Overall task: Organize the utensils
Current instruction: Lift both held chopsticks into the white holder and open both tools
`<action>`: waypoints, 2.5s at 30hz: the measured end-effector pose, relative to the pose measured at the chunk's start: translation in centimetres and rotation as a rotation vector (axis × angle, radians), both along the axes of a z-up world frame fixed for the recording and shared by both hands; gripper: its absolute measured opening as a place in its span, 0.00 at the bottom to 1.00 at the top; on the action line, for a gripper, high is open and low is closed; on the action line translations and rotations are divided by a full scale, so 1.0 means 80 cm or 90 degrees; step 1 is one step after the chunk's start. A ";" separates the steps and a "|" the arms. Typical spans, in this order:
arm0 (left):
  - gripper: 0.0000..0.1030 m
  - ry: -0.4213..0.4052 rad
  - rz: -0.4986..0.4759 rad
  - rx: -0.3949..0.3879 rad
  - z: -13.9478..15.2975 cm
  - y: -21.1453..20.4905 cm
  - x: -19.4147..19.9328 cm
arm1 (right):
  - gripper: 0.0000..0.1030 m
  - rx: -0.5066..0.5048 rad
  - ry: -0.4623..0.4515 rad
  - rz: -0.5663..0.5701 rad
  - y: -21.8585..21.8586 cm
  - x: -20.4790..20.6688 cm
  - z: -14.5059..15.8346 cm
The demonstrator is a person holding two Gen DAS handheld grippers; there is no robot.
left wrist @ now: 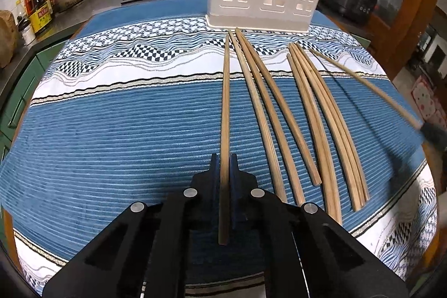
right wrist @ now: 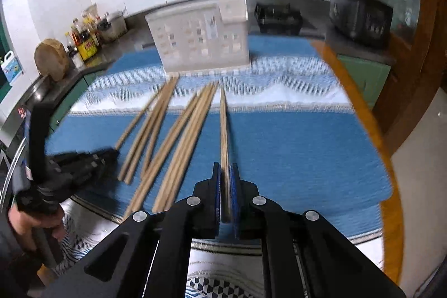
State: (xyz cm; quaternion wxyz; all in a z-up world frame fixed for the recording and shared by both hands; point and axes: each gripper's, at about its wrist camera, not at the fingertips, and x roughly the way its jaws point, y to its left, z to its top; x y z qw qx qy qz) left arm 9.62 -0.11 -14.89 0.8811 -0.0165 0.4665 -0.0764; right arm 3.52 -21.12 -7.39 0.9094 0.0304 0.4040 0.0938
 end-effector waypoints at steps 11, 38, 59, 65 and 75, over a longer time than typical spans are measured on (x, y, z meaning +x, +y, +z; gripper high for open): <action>0.05 -0.012 0.004 0.001 0.008 0.001 -0.001 | 0.07 -0.002 -0.109 0.018 -0.005 0.010 0.084; 0.05 -0.139 -0.101 0.010 0.203 0.018 0.045 | 0.06 -0.023 -0.250 0.092 -0.021 0.105 0.241; 0.05 -0.063 -0.192 0.086 0.287 0.014 0.164 | 0.07 -0.040 -0.230 0.106 0.003 0.222 0.271; 0.05 -0.067 -0.177 0.061 0.294 0.002 0.201 | 0.07 -0.044 -0.188 0.100 0.007 0.252 0.250; 0.07 -0.102 -0.163 -0.005 0.296 -0.011 0.216 | 0.13 -0.038 -0.168 0.088 -0.003 0.259 0.223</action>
